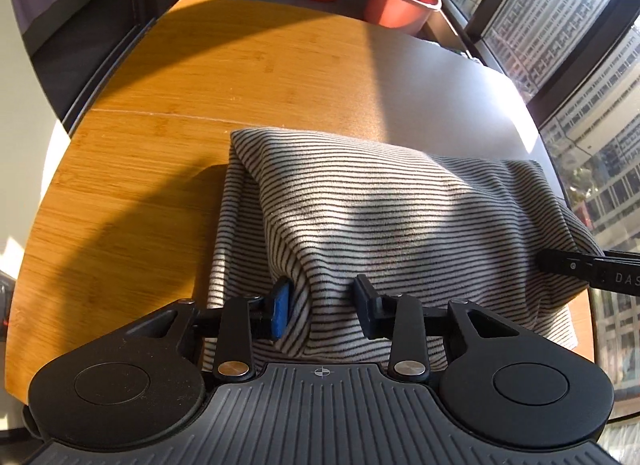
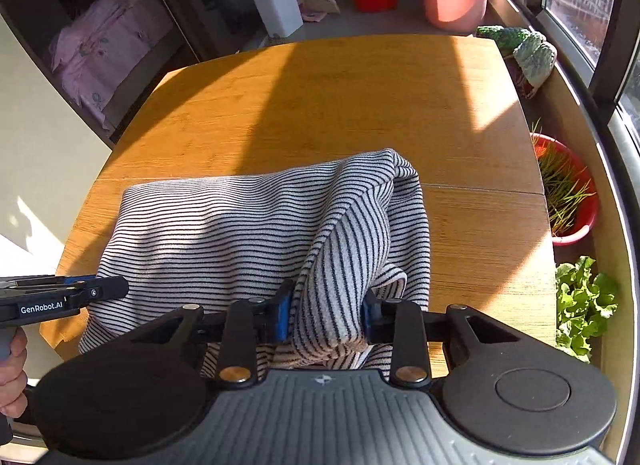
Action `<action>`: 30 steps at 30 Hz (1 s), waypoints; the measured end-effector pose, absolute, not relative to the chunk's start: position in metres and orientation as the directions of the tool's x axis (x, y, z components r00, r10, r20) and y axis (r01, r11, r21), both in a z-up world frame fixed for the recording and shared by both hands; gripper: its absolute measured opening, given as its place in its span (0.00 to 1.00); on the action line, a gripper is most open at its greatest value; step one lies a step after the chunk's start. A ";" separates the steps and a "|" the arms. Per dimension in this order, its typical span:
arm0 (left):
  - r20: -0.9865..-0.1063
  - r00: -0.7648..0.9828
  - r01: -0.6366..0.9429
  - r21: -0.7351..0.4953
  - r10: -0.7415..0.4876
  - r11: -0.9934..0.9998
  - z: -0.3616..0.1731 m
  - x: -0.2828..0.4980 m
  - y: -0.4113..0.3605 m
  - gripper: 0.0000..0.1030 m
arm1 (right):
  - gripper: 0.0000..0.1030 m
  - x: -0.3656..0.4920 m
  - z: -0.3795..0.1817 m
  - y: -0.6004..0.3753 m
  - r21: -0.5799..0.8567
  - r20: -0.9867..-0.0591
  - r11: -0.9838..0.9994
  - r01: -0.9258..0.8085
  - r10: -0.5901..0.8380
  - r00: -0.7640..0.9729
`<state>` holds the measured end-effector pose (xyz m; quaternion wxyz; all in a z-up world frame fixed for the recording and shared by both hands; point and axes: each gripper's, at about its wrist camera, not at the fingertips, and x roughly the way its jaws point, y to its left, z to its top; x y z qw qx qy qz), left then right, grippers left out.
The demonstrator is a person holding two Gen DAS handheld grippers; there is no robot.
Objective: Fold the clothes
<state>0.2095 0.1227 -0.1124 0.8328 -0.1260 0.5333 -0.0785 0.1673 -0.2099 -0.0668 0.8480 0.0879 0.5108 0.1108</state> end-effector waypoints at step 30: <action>-0.851 0.467 -0.035 -0.290 -0.241 0.956 -0.089 0.187 0.144 0.25 | 0.28 0.152 -0.064 -0.234 0.465 -0.812 0.885 -0.024 0.438 0.386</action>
